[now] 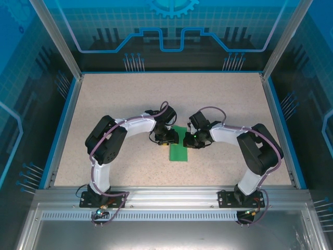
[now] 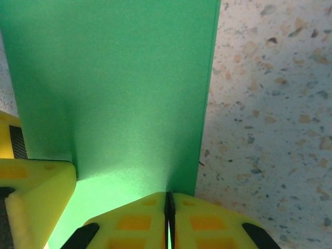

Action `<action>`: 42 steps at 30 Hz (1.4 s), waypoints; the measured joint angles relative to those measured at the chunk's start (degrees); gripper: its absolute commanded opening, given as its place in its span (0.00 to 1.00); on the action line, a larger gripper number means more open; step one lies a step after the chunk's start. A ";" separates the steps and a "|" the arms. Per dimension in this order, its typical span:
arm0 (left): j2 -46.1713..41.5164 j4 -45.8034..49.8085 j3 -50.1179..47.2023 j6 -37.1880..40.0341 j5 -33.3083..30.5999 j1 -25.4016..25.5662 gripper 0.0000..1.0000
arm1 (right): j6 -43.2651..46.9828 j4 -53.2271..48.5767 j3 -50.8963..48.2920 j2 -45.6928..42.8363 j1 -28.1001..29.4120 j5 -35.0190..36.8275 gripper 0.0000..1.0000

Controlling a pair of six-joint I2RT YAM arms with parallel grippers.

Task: Fold a paper plane with a square sheet of paper (fold left side to right side)
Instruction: Hold the square sheet of paper at the center of the table, then first fold the square sheet of paper in half at the center of the table.

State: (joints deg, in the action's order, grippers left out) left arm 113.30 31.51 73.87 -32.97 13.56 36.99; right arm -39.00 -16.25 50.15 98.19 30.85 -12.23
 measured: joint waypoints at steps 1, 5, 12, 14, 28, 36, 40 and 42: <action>-0.15 0.02 -0.02 0.09 -0.17 0.13 0.50 | 0.00 -0.22 0.17 0.11 0.02 0.04 0.12; -0.96 -0.24 -0.04 0.57 -0.68 0.70 0.52 | 0.00 -0.74 0.50 0.35 0.04 0.20 0.12; -7.76 -0.31 -0.15 2.05 -0.68 0.46 0.50 | 0.00 -0.85 0.59 0.44 0.04 0.24 0.12; -10.54 -0.66 -0.15 2.51 -0.02 0.24 0.43 | 0.00 -0.87 0.61 0.44 0.07 0.26 0.12; -5.49 -10.05 -2.45 1.53 11.54 -0.28 0.27 | 0.00 -1.92 1.29 0.76 0.52 1.25 0.12; -1.66 -10.60 -4.79 2.10 11.06 -0.50 0.27 | 0.44 -3.26 2.34 1.25 0.66 1.55 0.12; -1.49 -10.95 -6.71 3.02 10.73 -1.25 0.26 | 0.48 -3.89 2.80 1.53 0.68 1.64 0.12; -1.49 -11.56 -7.21 3.21 11.08 -1.66 0.26 | 0.48 -3.89 2.84 1.57 0.68 1.62 0.12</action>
State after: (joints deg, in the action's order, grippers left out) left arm 111.81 19.94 66.65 -29.76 24.64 35.33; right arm -38.52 -20.14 52.99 99.77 31.53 -10.61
